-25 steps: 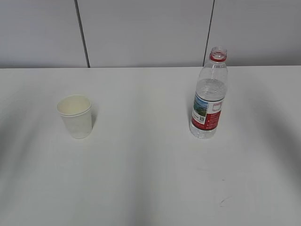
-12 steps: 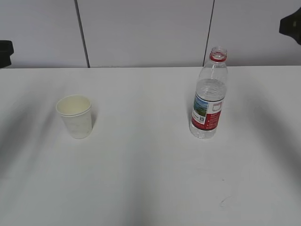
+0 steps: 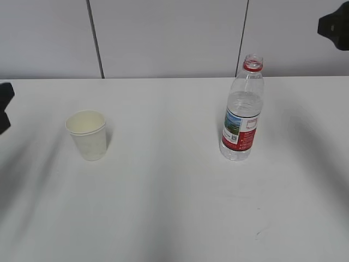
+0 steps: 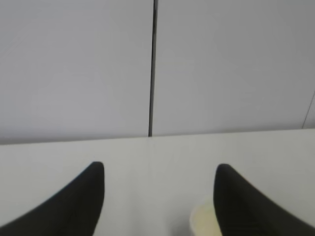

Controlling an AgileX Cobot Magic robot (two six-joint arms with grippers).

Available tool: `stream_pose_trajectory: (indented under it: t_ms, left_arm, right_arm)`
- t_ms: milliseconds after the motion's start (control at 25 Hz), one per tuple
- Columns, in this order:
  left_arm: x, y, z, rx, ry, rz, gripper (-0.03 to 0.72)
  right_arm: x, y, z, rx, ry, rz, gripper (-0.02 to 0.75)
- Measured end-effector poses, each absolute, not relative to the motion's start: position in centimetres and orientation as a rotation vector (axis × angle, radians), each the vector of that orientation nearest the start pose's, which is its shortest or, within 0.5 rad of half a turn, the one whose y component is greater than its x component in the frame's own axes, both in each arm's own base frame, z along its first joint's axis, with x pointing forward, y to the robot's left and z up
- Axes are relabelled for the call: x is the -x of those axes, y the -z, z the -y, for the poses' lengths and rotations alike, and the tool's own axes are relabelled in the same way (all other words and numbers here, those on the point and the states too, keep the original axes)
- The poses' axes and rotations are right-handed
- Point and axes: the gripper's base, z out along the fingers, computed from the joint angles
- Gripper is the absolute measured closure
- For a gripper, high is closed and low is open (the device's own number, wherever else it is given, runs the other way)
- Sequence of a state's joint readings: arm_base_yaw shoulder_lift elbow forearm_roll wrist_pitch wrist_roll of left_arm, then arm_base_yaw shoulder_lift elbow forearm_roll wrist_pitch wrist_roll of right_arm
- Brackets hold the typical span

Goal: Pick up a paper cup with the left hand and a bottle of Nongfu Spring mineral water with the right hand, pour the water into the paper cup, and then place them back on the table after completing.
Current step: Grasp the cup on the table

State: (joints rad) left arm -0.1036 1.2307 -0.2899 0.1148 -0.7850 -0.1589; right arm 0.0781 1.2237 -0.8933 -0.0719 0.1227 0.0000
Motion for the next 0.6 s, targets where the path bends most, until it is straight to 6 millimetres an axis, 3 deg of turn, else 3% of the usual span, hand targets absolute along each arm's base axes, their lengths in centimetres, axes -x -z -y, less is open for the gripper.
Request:
stream_pose_trajectory:
  t_ms: [240,400,600]
  left_arm:
    - [-19.2,-18.0,2.9,-0.081,0.233,-1.693,0.251]
    - [-19.1,-16.0,3.1,-0.094,0.256,-1.732,0.251]
    - [-19.2,-12.3,4.1,-0.204,0.322,-1.909,0.251]
  right_arm:
    - [-27.4,-29.6,-2.2,0.135,-0.014,-1.922,0.152]
    - [-26.8,-28.0,-2.2,0.13,-0.028,-1.889,0.152]
    - [-26.2,-26.7,-2.2,0.13,-0.038,-1.848,0.152]
